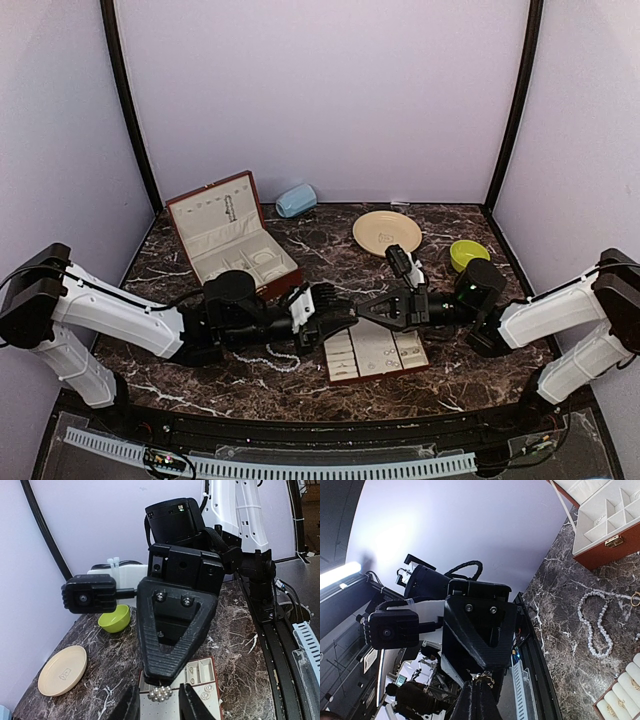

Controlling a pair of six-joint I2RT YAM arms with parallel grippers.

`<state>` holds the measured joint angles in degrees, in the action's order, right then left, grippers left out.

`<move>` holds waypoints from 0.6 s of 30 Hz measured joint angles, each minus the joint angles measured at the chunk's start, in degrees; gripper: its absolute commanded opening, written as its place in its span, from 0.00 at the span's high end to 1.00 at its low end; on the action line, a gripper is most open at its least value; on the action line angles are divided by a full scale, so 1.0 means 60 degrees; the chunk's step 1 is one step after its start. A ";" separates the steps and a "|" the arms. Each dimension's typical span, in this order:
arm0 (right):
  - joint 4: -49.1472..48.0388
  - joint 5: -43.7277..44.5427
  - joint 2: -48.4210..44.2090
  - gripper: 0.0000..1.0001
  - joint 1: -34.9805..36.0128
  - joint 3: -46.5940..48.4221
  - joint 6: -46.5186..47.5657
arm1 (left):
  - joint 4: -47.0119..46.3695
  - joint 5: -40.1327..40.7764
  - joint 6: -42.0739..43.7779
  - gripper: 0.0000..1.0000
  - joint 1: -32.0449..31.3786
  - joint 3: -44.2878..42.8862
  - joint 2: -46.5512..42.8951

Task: Organize the mixed jewelry
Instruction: Pass from the right arm to the left

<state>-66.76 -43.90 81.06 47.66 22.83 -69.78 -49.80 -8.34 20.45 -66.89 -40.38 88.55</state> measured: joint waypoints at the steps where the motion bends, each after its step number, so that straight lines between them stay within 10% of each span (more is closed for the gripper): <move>1: -0.0018 0.0000 0.0000 1.00 0.0000 0.0000 0.0000 | 0.0000 0.0015 0.0018 0.72 -0.0015 0.0000 0.0011; 18: -0.0117 0.0033 0.0015 1.00 0.0007 0.0000 -0.0135 | -0.0058 0.0335 0.0106 0.81 -0.0146 0.0000 0.0018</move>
<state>-67.46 -43.70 81.14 47.70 22.83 -70.59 -50.15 -6.33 21.08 -67.77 -40.38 88.66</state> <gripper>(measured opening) 0.006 0.195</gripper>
